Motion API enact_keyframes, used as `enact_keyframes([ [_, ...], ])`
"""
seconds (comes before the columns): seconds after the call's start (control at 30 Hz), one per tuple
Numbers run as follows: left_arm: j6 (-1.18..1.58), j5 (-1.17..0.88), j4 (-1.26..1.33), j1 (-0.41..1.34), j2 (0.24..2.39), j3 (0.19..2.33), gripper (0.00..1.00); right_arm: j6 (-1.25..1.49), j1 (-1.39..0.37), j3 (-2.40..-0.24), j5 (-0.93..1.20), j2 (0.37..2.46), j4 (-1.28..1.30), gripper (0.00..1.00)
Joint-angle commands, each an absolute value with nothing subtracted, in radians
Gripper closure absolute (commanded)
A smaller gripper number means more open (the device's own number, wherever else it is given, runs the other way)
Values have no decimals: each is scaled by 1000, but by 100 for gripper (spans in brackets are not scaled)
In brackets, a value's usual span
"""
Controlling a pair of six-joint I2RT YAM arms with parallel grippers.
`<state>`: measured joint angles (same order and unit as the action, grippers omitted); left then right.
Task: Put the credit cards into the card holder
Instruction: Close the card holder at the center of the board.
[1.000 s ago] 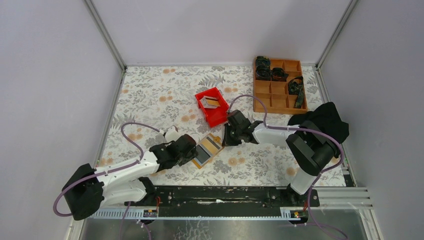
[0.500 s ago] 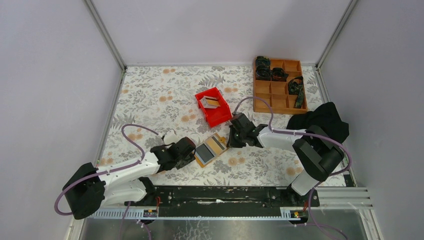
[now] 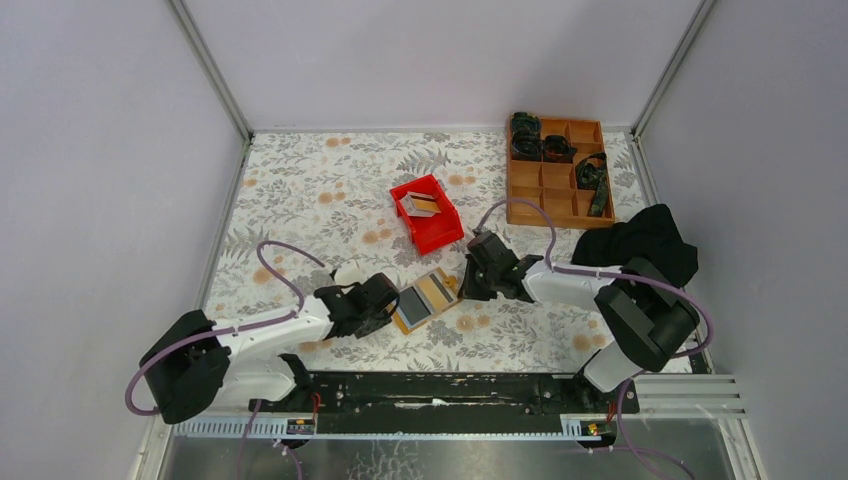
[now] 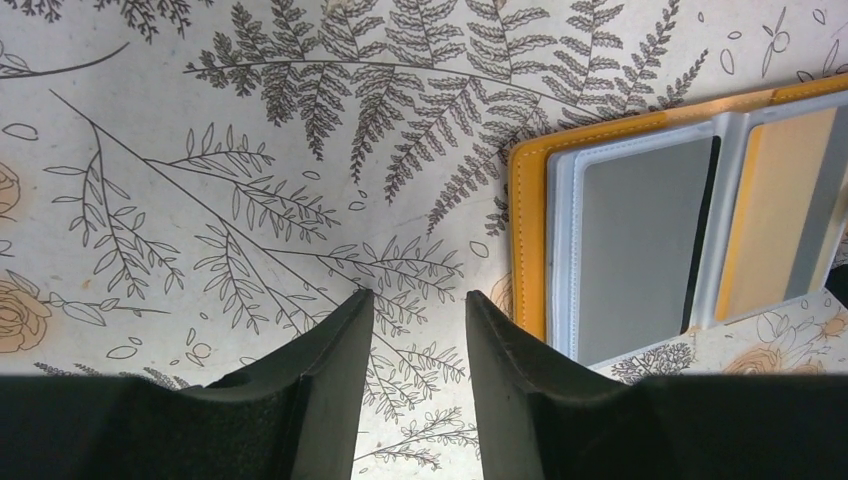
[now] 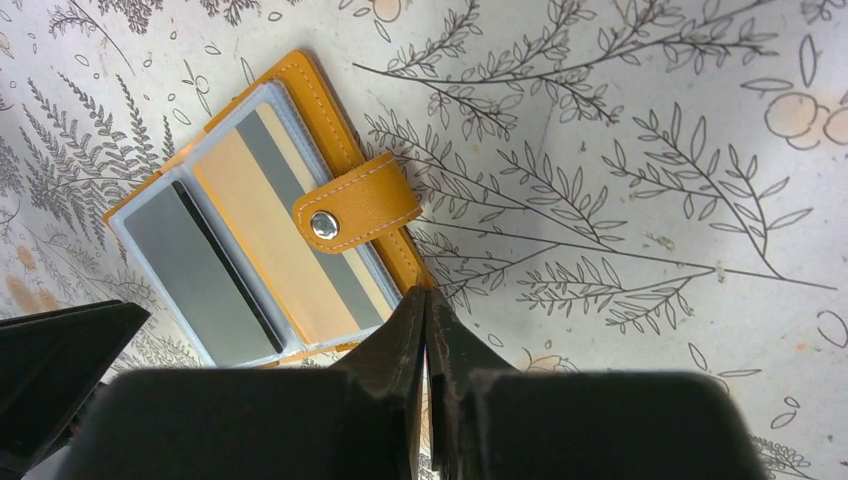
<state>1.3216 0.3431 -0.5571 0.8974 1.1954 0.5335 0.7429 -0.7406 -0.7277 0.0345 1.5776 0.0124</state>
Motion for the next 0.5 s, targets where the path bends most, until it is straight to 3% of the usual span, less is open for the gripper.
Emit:
enact_keyframes([
  [0.0,1303,350,-544,910,1214,550,54,756,-736,-681,-19,1550,100,93],
  [0.47,1255,320,-406,912,1348,568,51,767,-765,-676,-15,1512,154,93],
])
